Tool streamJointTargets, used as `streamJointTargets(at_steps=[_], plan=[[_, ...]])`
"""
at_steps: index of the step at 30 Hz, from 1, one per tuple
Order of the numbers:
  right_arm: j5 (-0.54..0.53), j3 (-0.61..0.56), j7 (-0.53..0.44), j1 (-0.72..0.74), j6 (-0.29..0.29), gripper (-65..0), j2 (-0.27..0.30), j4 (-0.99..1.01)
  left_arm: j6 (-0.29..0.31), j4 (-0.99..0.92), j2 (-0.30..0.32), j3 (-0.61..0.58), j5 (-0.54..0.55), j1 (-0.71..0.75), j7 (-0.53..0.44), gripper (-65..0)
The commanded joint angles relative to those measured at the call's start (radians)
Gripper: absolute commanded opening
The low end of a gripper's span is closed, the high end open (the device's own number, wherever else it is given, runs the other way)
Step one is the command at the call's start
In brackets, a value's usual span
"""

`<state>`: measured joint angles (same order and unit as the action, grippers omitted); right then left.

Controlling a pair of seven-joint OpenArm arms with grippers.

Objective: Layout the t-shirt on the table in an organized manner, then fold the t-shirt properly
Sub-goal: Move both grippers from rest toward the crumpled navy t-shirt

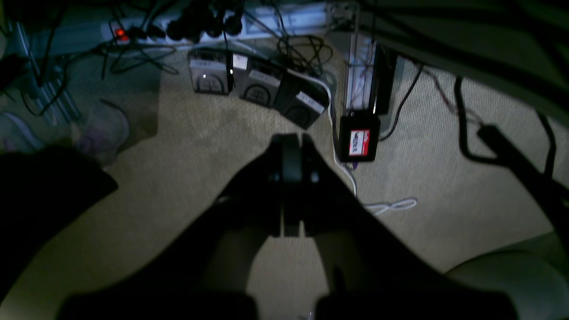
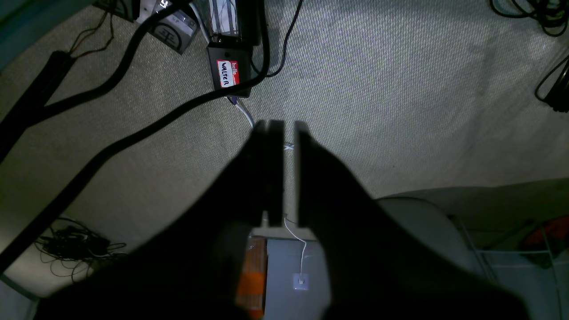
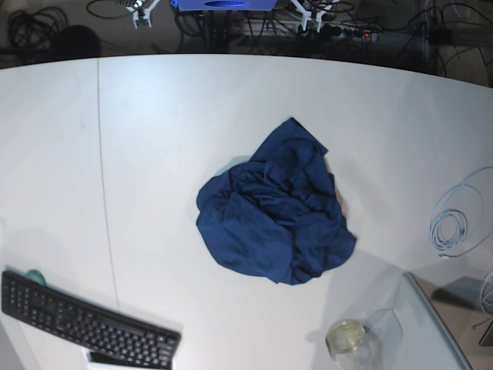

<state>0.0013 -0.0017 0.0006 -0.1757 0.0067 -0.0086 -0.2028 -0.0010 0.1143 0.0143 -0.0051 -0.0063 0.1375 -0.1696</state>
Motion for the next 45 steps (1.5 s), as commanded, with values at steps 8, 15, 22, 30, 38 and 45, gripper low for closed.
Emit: streamJointTargets(at_steps=[8,15,22,30,38,45], plan=[[0.001,0.001,0.005,-0.014,-0.014,-65.0,0.003,-0.002,-0.004,0.106,0.003,-0.006,-0.005,0.084,-0.006,-65.0],[-0.004,0.007,0.003,-0.034,-0.014,-65.0,0.005,-0.002,-0.004,0.195,0.022,-0.006,-0.005,0.133,0.0,-65.0],[-0.004,0.007,0.005,-0.103,-0.018,-65.0,-0.001,-0.07,-0.004,0.259,0.063,-0.006,-0.005,0.212,-0.006,-65.0],[-0.002,0.154,0.2,-0.442,-0.018,-65.0,-0.004,-0.7,-0.003,0.743,0.175,-0.006,0.006,0.549,-0.008,-65.0],[-0.001,0.193,0.24,-0.726,-0.018,-65.0,-0.055,-1.289,-0.003,1.212,0.235,0.009,0.009,0.776,-0.008,-65.0],[0.001,0.19,0.241,-0.767,-0.012,-65.0,-0.049,-1.661,-0.004,1.518,0.227,0.003,0.009,0.752,0.009,-65.0]])
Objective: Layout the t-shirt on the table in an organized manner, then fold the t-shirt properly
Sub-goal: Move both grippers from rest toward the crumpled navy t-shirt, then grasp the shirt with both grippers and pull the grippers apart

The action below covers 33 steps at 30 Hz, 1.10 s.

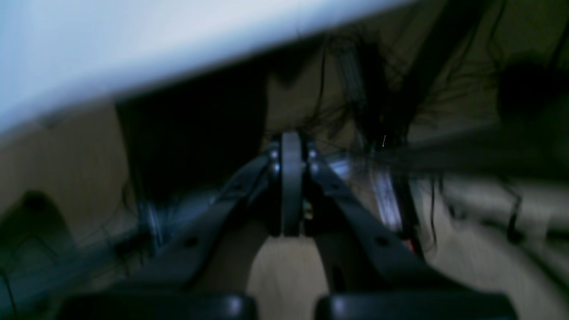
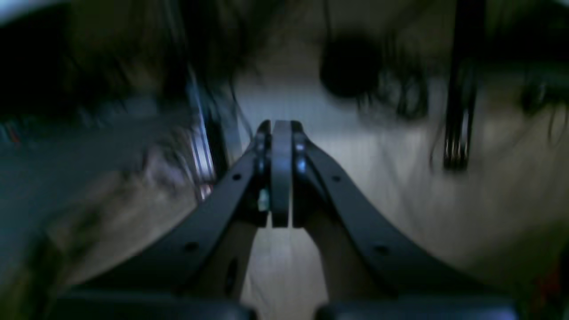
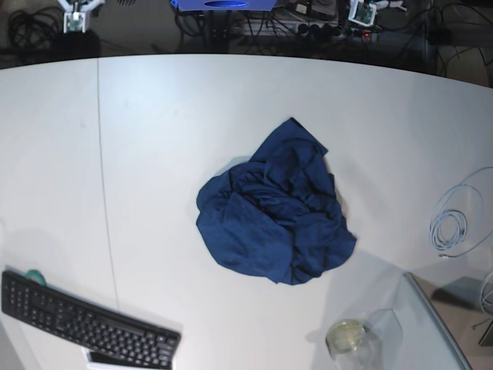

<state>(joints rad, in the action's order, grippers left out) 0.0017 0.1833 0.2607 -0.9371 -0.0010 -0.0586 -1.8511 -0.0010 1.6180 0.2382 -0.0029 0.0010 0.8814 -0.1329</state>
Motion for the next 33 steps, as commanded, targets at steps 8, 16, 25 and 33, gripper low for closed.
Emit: streamJointTargets(at_steps=[8,16,25,33], plan=[[0.002,-0.029,0.142,0.346,0.019,-64.4,0.108,-0.078,-0.004,0.158,-0.098,0.007,0.001,-0.302,0.324,-65.0],[0.002,-0.253,0.458,0.737,0.243,-57.0,0.162,-0.072,-0.004,0.006,-0.198,0.007,0.0,-0.529,0.37,-65.0],[0.002,-0.598,0.564,0.999,0.241,-20.6,0.115,0.124,-0.004,-0.066,-0.164,0.021,-0.009,-0.592,0.37,-65.0],[0.002,-0.608,0.429,1.119,0.24,-19.1,-0.001,0.416,-0.004,-0.068,-0.158,0.324,-0.002,-0.546,0.37,-65.0]])
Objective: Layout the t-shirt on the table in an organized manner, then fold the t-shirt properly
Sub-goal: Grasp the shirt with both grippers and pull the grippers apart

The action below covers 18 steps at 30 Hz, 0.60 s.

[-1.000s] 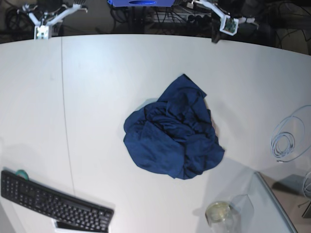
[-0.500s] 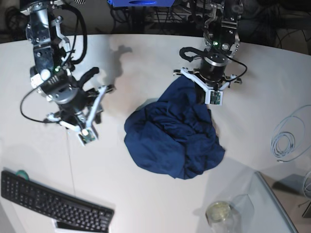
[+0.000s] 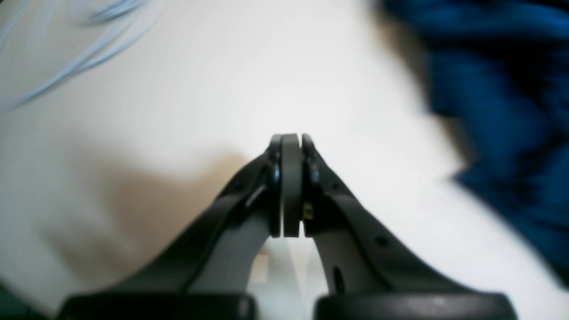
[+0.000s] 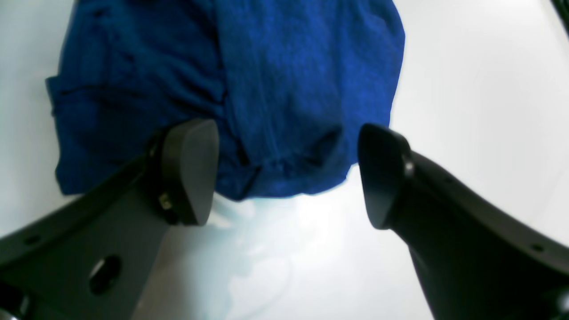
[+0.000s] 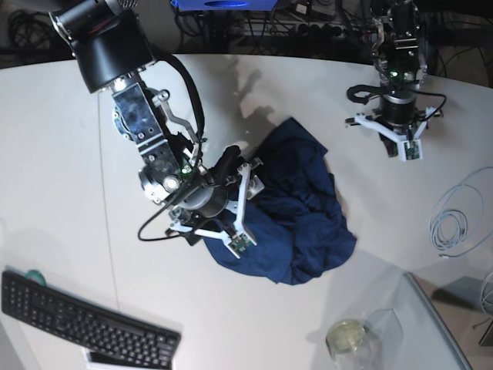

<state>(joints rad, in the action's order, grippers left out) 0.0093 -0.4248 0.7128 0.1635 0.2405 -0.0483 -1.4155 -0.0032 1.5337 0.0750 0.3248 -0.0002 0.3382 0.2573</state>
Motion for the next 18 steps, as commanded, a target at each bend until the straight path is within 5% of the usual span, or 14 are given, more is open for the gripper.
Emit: streamJointTargets(at_steps=[1,5,6,9,10,18], plan=[[-0.006,0.002,-0.038,0.038,-0.002,-19.1,-0.02,0.026,-0.001,0.017,0.006,0.038,-0.001,0.002,-0.02,-65.0],[-0.006,0.005,-0.097,0.092,-0.002,-21.9,-0.028,0.166,0.006,0.015,0.007,0.13,-0.001,0.032,-0.02,-65.0],[-0.006,0.007,-0.101,0.095,-0.002,-28.2,-0.028,0.172,0.021,0.012,0.009,0.145,-0.001,0.037,-0.02,-65.0],[-0.006,0.008,-0.1,0.097,-0.002,-60.2,-0.022,0.169,0.084,0.008,0.015,0.175,-0.001,0.043,-0.02,-65.0],[-0.006,0.008,-0.1,0.1,-0.002,-65.0,-0.02,0.172,0.096,0.008,0.015,0.176,-0.001,0.043,-0.02,-65.0],[-0.004,0.076,-0.038,0.077,-0.003,-65.0,0.06,-0.046,0.107,0.018,0.015,0.098,-0.002,0.034,-0.02,-65.0]])
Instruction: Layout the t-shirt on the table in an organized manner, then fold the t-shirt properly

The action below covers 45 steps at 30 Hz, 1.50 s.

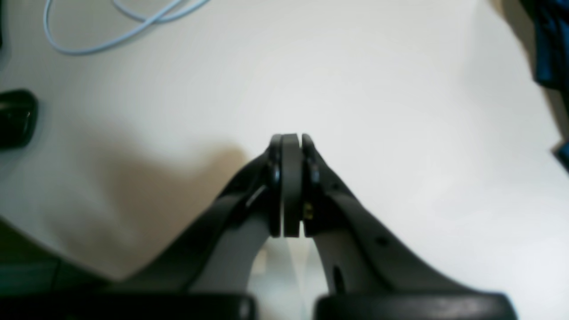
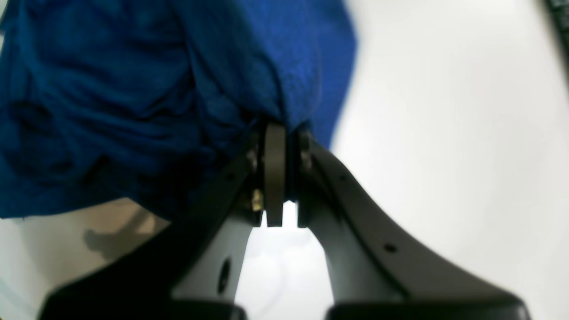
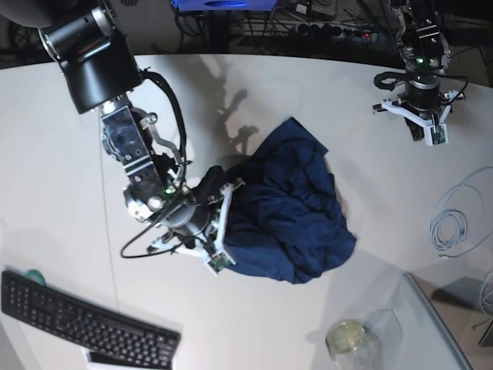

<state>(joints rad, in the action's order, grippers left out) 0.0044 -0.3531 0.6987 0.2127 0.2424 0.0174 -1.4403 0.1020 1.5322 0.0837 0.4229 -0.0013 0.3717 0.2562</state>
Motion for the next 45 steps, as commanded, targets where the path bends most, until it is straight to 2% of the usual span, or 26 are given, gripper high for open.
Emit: streamJointTargets(at_steps=[1,5,9,15,20,23,25,27,28,30,34,35,37,40,45], plan=[[0.001,0.029,-0.004,0.026,-0.005,-65.0,-0.003,-0.066,0.002,0.02,0.008,-0.029,-0.009,0.0,-0.019,-65.0],[0.001,0.153,0.055,0.031,0.004,-65.0,0.009,-0.167,0.002,0.02,0.009,-0.157,-0.009,-0.003,-0.019,-65.0],[0.001,0.22,0.057,0.049,0.002,-65.0,0.077,-0.133,0.002,0.043,0.001,-0.286,-0.003,-0.044,-0.019,-65.0],[-0.002,0.408,0.055,0.057,0.004,-65.0,0.122,-0.066,-0.002,0.075,0.001,-0.441,0.001,-0.095,-0.019,-65.0],[-0.002,0.472,0.055,0.052,0.005,-65.0,0.146,-0.053,-0.006,0.07,-0.048,-0.536,0.001,-0.159,-0.016,-65.0],[-0.001,0.498,0.055,0.046,0.005,-65.0,0.149,-0.057,-0.006,0.067,-0.089,-0.549,0.001,-0.178,-0.016,-64.0],[-0.001,0.541,0.055,0.032,0.005,-65.0,0.149,-0.06,-0.006,0.066,-0.109,-0.549,0.001,-0.179,-0.016,-47.9],[-0.001,0.569,0.055,0.026,0.005,-65.0,0.149,-0.061,-0.006,0.057,-0.111,-0.553,0.001,-0.185,-0.019,-35.9],[-0.001,0.579,0.055,0.02,0.005,-65.0,0.149,-0.06,-0.006,0.038,-0.114,-0.554,0.001,-0.196,-0.019,-31.9],[-0.001,0.584,0.055,0.001,0.005,-65.0,0.149,-0.06,-0.006,-0.048,-0.121,-0.543,-0.001,-0.234,-0.019,-29.8],[-0.001,0.586,0.055,-0.02,0.005,-65.0,0.16,-0.06,-0.006,-0.281,-0.101,-0.542,-0.007,-0.308,-0.019,-30.4],[-0.001,0.586,0.055,-0.028,0.005,-65.0,0.168,-0.06,-0.006,-0.312,-0.091,-0.542,-0.004,-0.311,-0.019,-32.4],[-0.001,0.598,0.055,-0.034,0.005,-65.0,0.171,-0.06,-0.006,-0.338,-0.066,-0.542,0.001,-0.305,-0.021,-42.8],[-0.001,0.678,0.055,-0.042,0.005,-65.0,0.171,-0.049,-0.006,-0.327,-0.019,-0.54,0.002,-0.267,-0.021,-65.0],[0.001,0.728,0.054,-0.045,-0.002,-65.0,0.181,0.086,-0.006,-0.258,0.054,-0.54,0.002,-0.208,-0.021,-65.0]])
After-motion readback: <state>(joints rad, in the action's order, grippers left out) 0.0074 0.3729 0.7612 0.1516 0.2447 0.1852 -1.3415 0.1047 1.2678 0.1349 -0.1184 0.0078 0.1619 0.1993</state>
